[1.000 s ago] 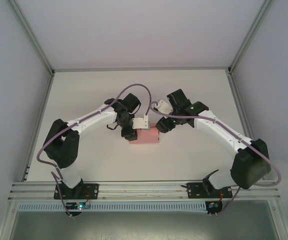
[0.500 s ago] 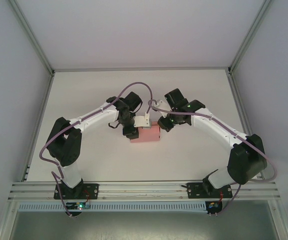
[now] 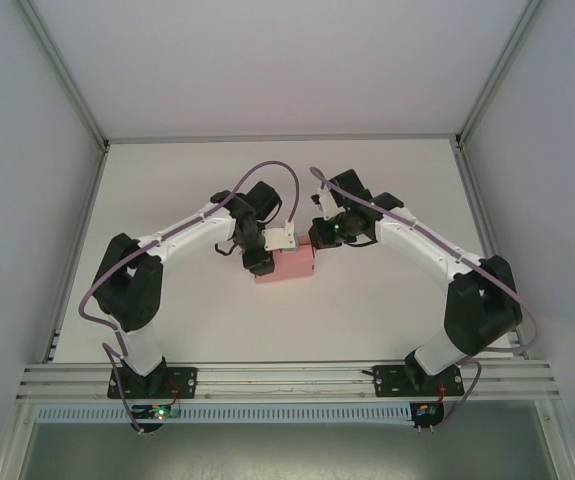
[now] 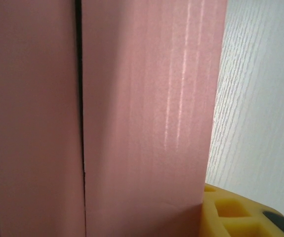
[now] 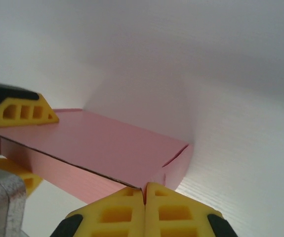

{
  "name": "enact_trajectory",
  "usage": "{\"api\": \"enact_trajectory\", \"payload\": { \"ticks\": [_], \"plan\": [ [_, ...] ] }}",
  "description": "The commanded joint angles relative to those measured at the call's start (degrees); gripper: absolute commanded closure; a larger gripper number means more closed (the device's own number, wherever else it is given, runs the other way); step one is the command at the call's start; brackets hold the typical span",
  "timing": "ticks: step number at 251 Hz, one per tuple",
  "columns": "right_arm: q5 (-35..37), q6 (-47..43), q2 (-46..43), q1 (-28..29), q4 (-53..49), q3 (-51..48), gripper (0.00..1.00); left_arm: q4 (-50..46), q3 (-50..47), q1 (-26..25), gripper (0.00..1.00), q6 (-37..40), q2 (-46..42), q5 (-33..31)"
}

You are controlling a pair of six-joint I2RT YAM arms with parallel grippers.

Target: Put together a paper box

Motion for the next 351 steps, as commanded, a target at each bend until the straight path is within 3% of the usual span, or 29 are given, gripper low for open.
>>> {"api": "enact_trajectory", "payload": {
  "ticks": [1, 91, 201, 265, 301, 351],
  "plan": [
    [-12.13, 7.98, 1.40, 0.46, 0.62, 3.01, 1.00, 2.01, 2.08, -0.11, 0.60, -1.25, 2.00, -0.48],
    [-24.52, 11.93, 5.61, -3.74, -4.22, 9.30, 1.00, 0.04, 2.42, -0.36, 0.60, 0.99, 3.08, -0.28],
    [-24.84, 12.69, 9.82, -5.29, -11.76, 17.95, 1.00, -0.01, 1.86, -0.59, 0.60, 2.18, 3.30, 0.14],
    [-28.21, 15.05, 10.92, -6.33, -9.11, 17.27, 1.00, -1.00, 2.72, -0.56, 0.60, 2.20, 4.42, -0.01],
    [-22.59, 7.19, 10.43, -6.17, -13.98, 18.06, 1.00, -0.53, 2.67, -0.60, 0.60, 2.26, 4.64, -0.23],
    [-19.76, -3.65, 5.85, -4.88, -5.63, 7.81, 1.00, -0.32, 3.73, -0.50, 0.61, 1.06, 5.34, 0.16]
  ]
}}
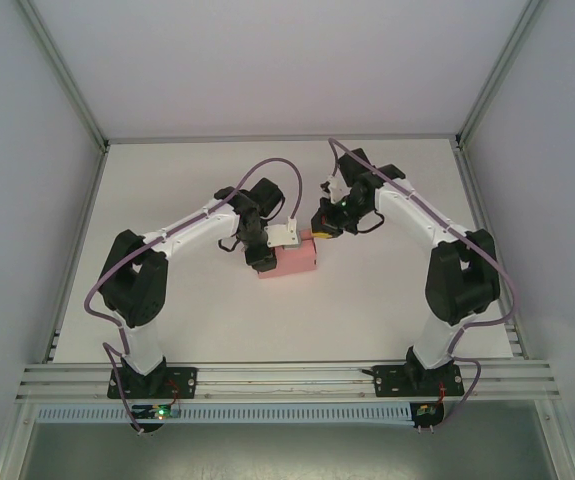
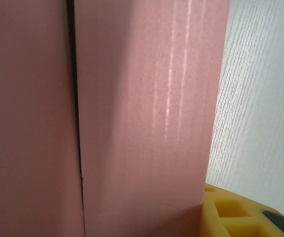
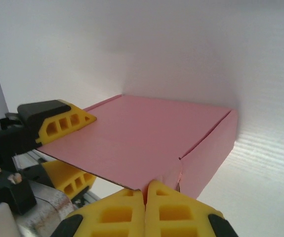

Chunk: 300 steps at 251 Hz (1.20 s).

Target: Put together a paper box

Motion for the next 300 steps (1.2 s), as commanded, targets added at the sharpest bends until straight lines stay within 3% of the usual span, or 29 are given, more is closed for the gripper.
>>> {"api": "enact_trajectory", "payload": {
  "ticks": [1, 47, 94, 125, 144, 162, 184, 200, 258, 279, 300],
  "plan": [
    [-3.80, -8.44, -4.67, 2.77, 7.22, -4.53, 1.00, 0.46, 0.81, -0.48, 0.61, 0.55, 2.99, 1.14],
    [5.82, -14.19, -10.68, 7.12, 16.37, -13.15, 1.00, 1.34, 1.10, -0.12, 0.61, -1.59, 2.55, 1.58],
    [10.93, -12.37, -17.53, 8.26, 29.10, -24.61, 1.00, 2.81, 0.90, -0.09, 0.61, -3.75, 2.44, 1.95],
    [15.52, -10.81, -20.79, 9.38, 36.23, -30.80, 0.91, 3.97, 0.89, -0.07, 0.61, -5.20, 2.64, 1.50],
    [15.87, -9.27, -21.73, 10.40, 39.11, -32.38, 0.81, 3.53, 1.52, -0.11, 0.61, -5.48, 2.93, 1.32],
    [18.09, -8.70, -22.00, 11.55, 39.22, -32.33, 0.85, 3.02, 1.89, -0.05, 0.61, -4.86, 3.15, 1.53],
    [19.92, -9.22, -22.11, 12.30, 38.49, -32.28, 0.82, 2.94, 2.08, -0.09, 0.61, -4.98, 3.10, 0.81],
    [21.89, -9.40, -22.18, 12.47, 37.94, -32.35, 0.91, 2.75, 2.08, -0.03, 0.62, -4.92, 3.07, 0.93],
    [27.13, -9.51, -21.41, 13.17, 34.08, -32.09, 0.87, 3.64, 1.49, -0.05, 0.61, -5.31, 2.59, 0.40],
    [28.60, -9.03, -20.97, 13.98, 34.31, -33.13, 1.00, 4.22, 1.74, -0.08, 0.51, -6.29, 2.70, 0.33],
    [31.98, -8.34, -21.26, 15.05, 35.42, -33.84, 1.00, 4.54, 1.99, -0.04, 0.49, -6.97, 2.51, 0.62]
  ]
}}
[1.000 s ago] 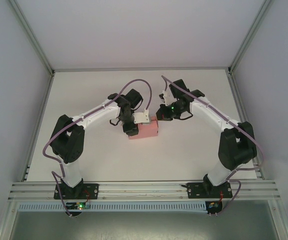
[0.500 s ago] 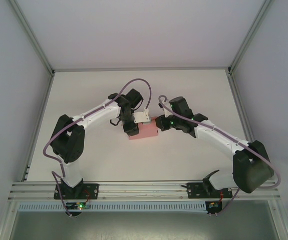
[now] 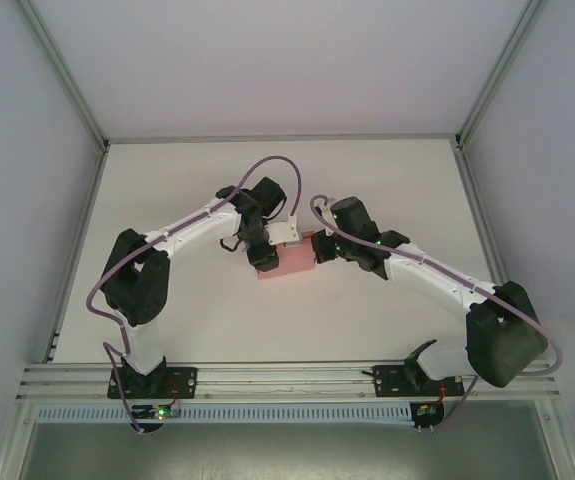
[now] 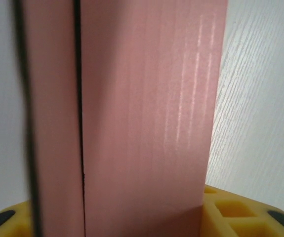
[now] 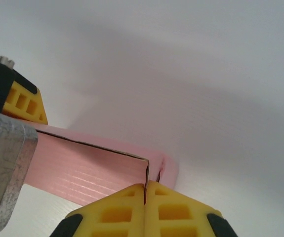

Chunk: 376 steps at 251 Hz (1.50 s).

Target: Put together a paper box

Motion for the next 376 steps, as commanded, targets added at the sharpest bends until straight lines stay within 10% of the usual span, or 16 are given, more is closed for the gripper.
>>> {"api": "enact_trajectory", "payload": {
  "ticks": [1, 109, 239, 298, 376],
  "plan": [
    [2.66, 0.53, 0.23, 2.55, -1.47, -2.18, 1.00, 4.57, 1.02, 0.02, 0.49, -2.21, 1.76, 1.04],
    [10.59, 3.92, -0.64, 4.08, -3.50, 1.46, 1.00, 7.61, 1.96, -0.06, 0.15, -9.25, -2.40, -4.86],
    [13.15, 5.51, 4.33, 4.08, -8.19, 7.43, 1.00, 8.60, -7.14, 0.82, 0.09, -22.60, -12.68, -15.02],
    [11.02, 6.64, 5.45, 3.86, -8.47, 6.77, 1.00, 12.06, -11.53, 0.88, 0.11, -22.40, -12.30, -9.57],
    [2.37, 8.02, 6.93, 2.82, -9.87, 9.17, 1.00, 11.89, -5.86, 2.36, 0.54, -23.59, -4.17, -9.34]
  ]
}}
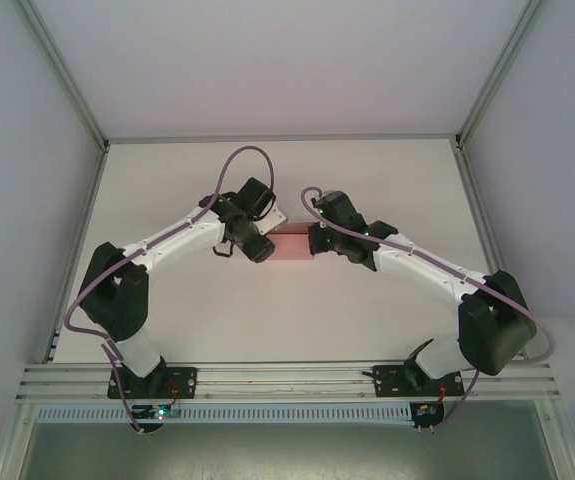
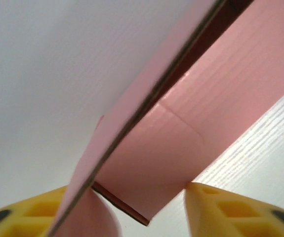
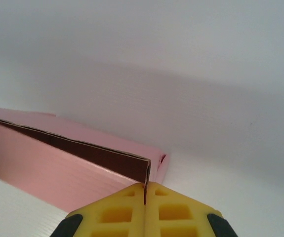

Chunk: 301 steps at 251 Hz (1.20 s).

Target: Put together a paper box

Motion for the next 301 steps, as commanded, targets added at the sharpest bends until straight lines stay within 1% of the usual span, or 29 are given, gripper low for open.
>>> {"api": "enact_trajectory", "payload": {
  "ticks": [1, 12, 50, 61, 98, 113, 143, 160, 164, 173, 178, 183, 187, 194, 204, 215, 226, 244, 252, 254, 257, 259, 264, 279, 289, 294, 301],
  "plan": [
    [-8.41, 1.82, 2.34, 0.12, -4.04, 1.57, 1.00, 2.69, 1.25, 0.96, 0.54, -0.43, 3.56, 1.02],
    [-10.25, 2.64, 2.62, -0.56, -4.74, 2.51, 1.00, 2.69, 1.70, 0.98, 0.57, -0.51, 4.21, 0.94],
    [-17.25, 6.33, 3.61, -2.92, -5.86, 5.55, 1.00, 0.77, 4.91, 1.32, 0.61, -3.07, 7.16, -0.20],
    [-18.55, 6.23, 4.06, -3.24, -5.67, 6.20, 1.00, 0.37, 5.56, 1.48, 0.62, -3.91, 7.93, 0.59],
    [-18.91, 5.42, 6.59, -4.61, -4.39, 6.74, 1.00, -0.02, 6.83, 2.15, 0.64, -5.05, 9.94, 3.27],
    [-18.74, 4.07, 7.69, -5.32, -3.85, 6.67, 1.00, -0.76, 7.99, 2.70, 0.68, -5.60, 10.83, 3.85],
    [-14.61, -0.29, 8.77, -6.49, -2.55, 6.62, 1.00, -2.32, 9.75, 3.99, 0.69, -5.37, 12.12, 7.47],
    [-11.73, -2.55, 9.22, -6.50, -2.71, 6.68, 1.00, -2.69, 9.51, 4.01, 0.63, -4.97, 12.38, 8.73],
    [-11.53, -3.10, 9.33, -6.54, -2.62, 6.54, 1.00, -2.78, 9.37, 3.97, 0.60, -5.03, 12.46, 8.88],
    [-11.49, -4.18, 9.39, -6.43, -2.38, 5.87, 1.00, -3.29, 8.91, 4.04, 0.49, -4.22, 12.40, 9.69],
    [-11.50, -4.46, 9.35, -6.39, -2.35, 5.44, 1.00, -3.35, 8.46, 4.04, 0.40, -3.82, 12.18, 10.26],
    [-11.56, -4.73, 9.40, -6.34, -2.20, 4.93, 0.96, -3.19, 7.89, 4.02, 0.31, -3.73, 11.94, 10.47],
    [-11.80, -4.95, 9.32, -6.28, -2.08, 4.43, 0.94, -2.98, 7.43, 3.98, 0.26, -3.63, 11.53, 10.47],
    [-11.80, -5.33, 9.16, -6.11, -2.04, 3.53, 0.93, -2.95, 6.66, 4.00, 0.22, -3.26, 11.38, 10.74],
    [-12.10, -5.62, 8.81, -6.00, -2.41, 2.41, 0.90, -2.89, 5.61, 3.99, 0.18, -3.06, 10.63, 10.96],
    [-12.09, -5.87, 8.12, -5.90, -2.52, 1.02, 0.84, -3.21, 4.60, 4.03, 0.16, -2.79, 9.76, 11.17],
    [-12.29, -6.14, 7.24, -5.79, -2.66, -0.25, 0.73, -3.58, 3.92, 4.01, 0.14, -2.68, 8.80, 11.90],
    [-13.11, -6.81, 5.72, -5.71, -3.37, -1.36, 0.74, -4.18, 2.99, 4.03, 0.12, -3.33, 7.12, 12.44],
    [-14.13, -7.57, 5.06, -5.77, -3.65, -1.06, 0.70, -4.38, 2.70, 3.99, 0.10, -3.88, 6.27, 12.54],
    [-14.20, -7.63, 4.86, -5.79, -3.66, -1.53, 0.68, -4.43, 2.56, 3.97, 0.09, -4.13, 6.03, 12.47],
    [-14.32, -7.79, 4.53, -5.77, -3.67, -1.71, 0.66, -4.51, 2.50, 3.99, 0.02, -4.45, 5.68, 12.26],
    [-14.32, -7.87, 4.33, -5.77, -3.67, -1.69, 0.63, -4.59, 2.40, 4.02, 0.00, -4.58, 5.45, 12.16],
    [-14.52, -8.11, 3.83, -5.73, -3.74, -1.69, 0.59, -4.80, 2.20, 3.98, 0.00, -4.91, 4.79, 11.90],
    [-16.30, -9.08, 2.04, -5.89, -3.64, -1.16, 0.58, -4.71, 1.08, 4.01, 0.00, -5.27, 2.46, 11.56],
    [-17.02, -8.81, 0.55, -6.33, -2.92, -0.62, 0.55, -4.39, 0.60, 3.99, 0.00, -6.02, 1.10, 10.83],
    [-17.68, -8.80, -0.15, -6.55, -2.44, -0.27, 0.52, -4.43, 0.55, 4.01, 0.00, -6.48, 0.48, 10.41],
    [-18.30, -8.68, -1.10, -6.96, -1.91, 0.42, 0.41, -4.40, 0.63, 4.03, 0.00, -7.07, -0.32, 10.00]
  ]
}}
